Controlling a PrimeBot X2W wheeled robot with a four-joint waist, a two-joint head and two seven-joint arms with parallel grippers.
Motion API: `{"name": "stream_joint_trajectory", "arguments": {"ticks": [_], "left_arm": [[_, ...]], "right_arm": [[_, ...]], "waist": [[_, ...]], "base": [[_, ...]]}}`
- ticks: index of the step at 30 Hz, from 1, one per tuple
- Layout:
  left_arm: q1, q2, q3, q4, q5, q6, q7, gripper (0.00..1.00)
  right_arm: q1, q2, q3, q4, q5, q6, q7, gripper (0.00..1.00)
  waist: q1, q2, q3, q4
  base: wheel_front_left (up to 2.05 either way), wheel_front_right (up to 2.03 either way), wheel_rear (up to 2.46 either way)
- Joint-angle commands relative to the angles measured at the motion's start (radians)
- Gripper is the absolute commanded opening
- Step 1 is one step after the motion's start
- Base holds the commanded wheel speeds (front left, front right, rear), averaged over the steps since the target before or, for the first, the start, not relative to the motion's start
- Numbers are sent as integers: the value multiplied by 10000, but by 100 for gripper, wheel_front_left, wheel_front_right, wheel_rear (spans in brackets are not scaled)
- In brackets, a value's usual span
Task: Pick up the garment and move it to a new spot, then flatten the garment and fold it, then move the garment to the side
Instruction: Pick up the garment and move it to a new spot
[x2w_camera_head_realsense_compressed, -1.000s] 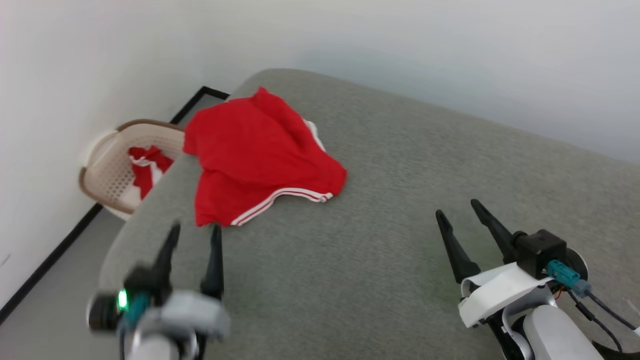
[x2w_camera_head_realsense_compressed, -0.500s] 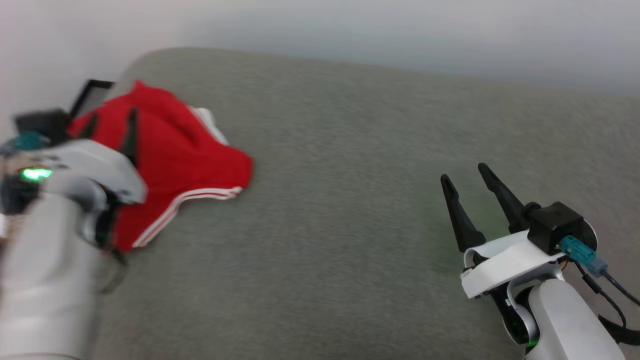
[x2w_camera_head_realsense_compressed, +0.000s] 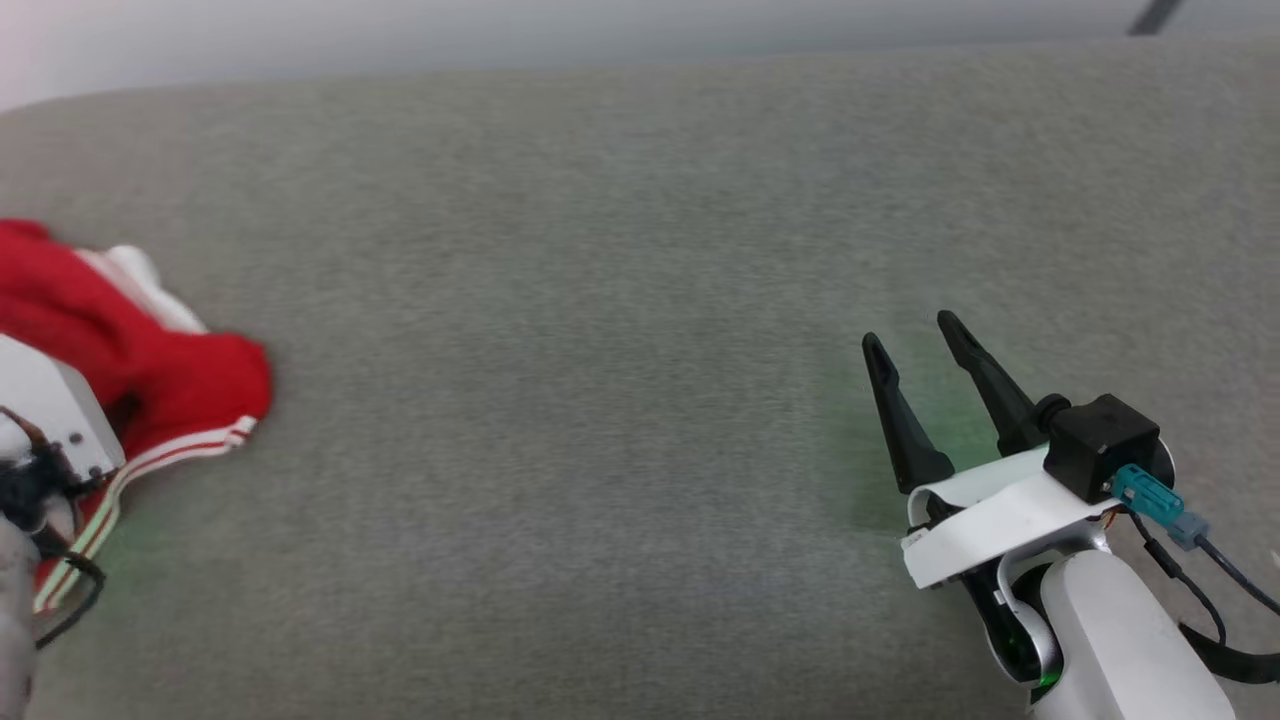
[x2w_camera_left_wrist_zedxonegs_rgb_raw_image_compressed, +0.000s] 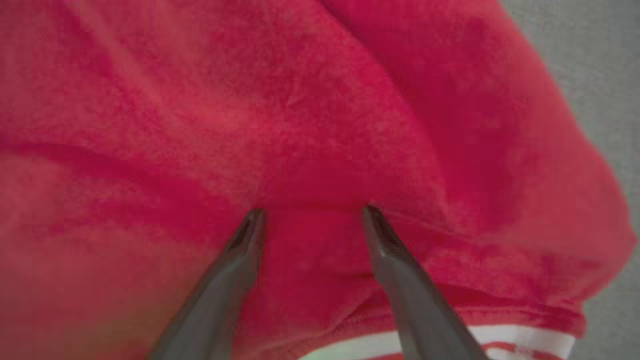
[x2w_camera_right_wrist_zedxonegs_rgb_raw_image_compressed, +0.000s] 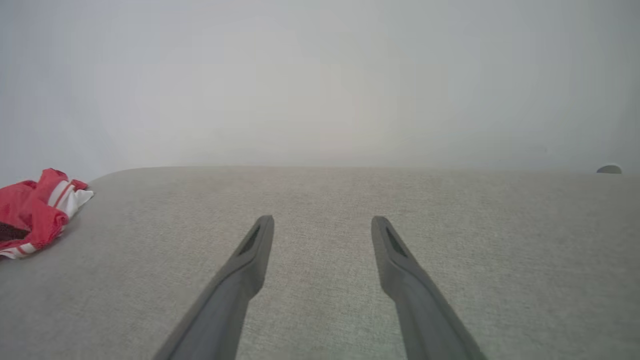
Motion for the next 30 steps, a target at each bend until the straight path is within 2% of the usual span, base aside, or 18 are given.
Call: {"name": "stream_joint_trajectory", "arguments": {"ticks": [1, 5, 11, 12, 13, 14, 15, 17, 24, 27, 30], "left_arm": [[-63, 10, -49, 85, -18, 29, 162, 100], [87, -240, -451, 254, 78, -61, 715, 100], [176, -622, -543, 519, -148, -91, 619, 100], [203, -713, -524, 576, -238, -95, 621, 93], [217, -803, -526, 616, -284, -99, 639, 46], [222, -890, -498, 637, -376, -103, 623, 20], [234, -954, -476, 633, -463, -107, 585, 0], [321, -869, -495, 536, -560, -106, 319, 0], [144, 140, -487, 350, -375, -53, -1445, 0], [-150, 307, -453, 147, -337, -56, -2369, 0], [-233, 211, -560, -106, -446, -58, -2951, 0]], "right_arm": [[66, -3, 38, -68, 46, 1, -51, 100], [40, -73, 28, -227, -41, 1, -51, 100], [-143, -202, 139, -514, -184, 1, -52, 100], [-188, -220, 177, -540, -194, 1, -51, 100], [-224, -232, 222, -568, -194, 1, -51, 100], [-253, -234, 252, -603, -197, 1, -51, 100], [-273, -231, 277, -632, -194, 1, -51, 100], [-263, -219, 315, -647, -192, 1, -51, 100], [171, -100, 294, -454, -80, 1, -51, 100], [338, -37, 256, -362, 0, 1, -51, 100], [519, 24, 193, -312, 38, 1, -52, 100]], "waist": [[-1, -1, 380, -543], [-1, -1, 620, -594], [-1, -1, 994, -470], [-1, -1, 1022, -450], [-1, -1, 1029, -429], [-1, -1, 1023, -400], [-1, -1, 987, -365], [-1, -1, 842, -292], [-1, -1, -95, -11], [-1, -1, -524, 78], [-1, -1, -904, 141]], "base": [[0, 0, 0], [0, 0, 0], [0, 0, 0], [0, 0, 0], [0, 0, 0], [0, 0, 0], [0, 0, 0], [0, 0, 0], [0, 0, 0], [0, 0, 0], [0, 0, 0]]}}
